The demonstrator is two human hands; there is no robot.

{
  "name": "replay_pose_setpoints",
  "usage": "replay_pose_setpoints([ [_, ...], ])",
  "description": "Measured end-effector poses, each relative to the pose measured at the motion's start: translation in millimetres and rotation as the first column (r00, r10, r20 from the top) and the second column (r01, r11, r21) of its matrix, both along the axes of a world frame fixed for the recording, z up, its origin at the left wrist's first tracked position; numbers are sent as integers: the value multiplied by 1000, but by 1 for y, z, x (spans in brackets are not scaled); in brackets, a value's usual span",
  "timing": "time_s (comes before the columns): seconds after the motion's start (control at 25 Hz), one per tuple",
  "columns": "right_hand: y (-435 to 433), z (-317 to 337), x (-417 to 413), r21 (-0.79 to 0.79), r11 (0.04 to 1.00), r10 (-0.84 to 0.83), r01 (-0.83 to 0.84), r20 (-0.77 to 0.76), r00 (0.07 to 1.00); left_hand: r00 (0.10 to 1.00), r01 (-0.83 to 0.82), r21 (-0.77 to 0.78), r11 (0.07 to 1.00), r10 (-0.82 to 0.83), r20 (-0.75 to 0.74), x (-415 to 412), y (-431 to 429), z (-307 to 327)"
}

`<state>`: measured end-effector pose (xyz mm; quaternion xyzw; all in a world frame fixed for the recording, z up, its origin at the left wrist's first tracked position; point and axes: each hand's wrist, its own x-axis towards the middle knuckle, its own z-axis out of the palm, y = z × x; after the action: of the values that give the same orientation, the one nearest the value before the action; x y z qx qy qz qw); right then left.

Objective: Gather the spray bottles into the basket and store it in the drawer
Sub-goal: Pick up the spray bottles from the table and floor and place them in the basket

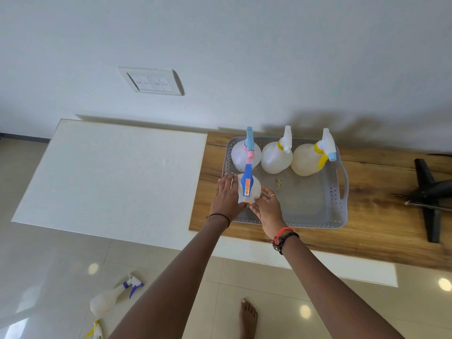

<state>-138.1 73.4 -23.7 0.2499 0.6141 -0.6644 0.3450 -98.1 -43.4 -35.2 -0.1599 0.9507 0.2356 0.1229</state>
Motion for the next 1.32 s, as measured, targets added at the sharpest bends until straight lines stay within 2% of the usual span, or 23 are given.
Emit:
replay_pose_setpoints([
  [0.16, 0, -3, 1, 82, 996, 23, -23, 6, 1000, 1000, 8, 11, 1000, -8, -3, 5, -1, 5],
  [0.32, 1, -3, 10, 233, 972, -17, 13, 14, 1000, 991, -56, 123, 991, 71, -117, 23, 1, 21],
  [0.52, 0, 12, 41, 208, 966, -152, 157, -38, 988, 964, -157, 167, 973, 188, -189, 72, 0, 45],
  [0.64, -8, 24, 66, 186, 968, -160, 168, -53, 986, 929, -272, 199, 942, 310, -200, 112, -4, 54],
  [0.84, -37, 37, 120, 255, 967, -3, 16, -53, 999, 834, -458, 276, 845, 516, -194, 188, -12, 58],
  [0.96, -60, 38, 165, 272, 957, 99, -97, 4, 995, 761, -567, 313, 762, 630, -154, 243, -25, 55],
  [1.16, -100, 35, 267, 270, 921, 279, -281, 44, 959, 684, -660, 331, 674, 722, -107, 350, -64, 47],
  [1.32, -132, 29, 353, 252, 917, 293, -309, 99, 951, 660, -701, 315, 640, 750, -57, 441, -105, 38],
])
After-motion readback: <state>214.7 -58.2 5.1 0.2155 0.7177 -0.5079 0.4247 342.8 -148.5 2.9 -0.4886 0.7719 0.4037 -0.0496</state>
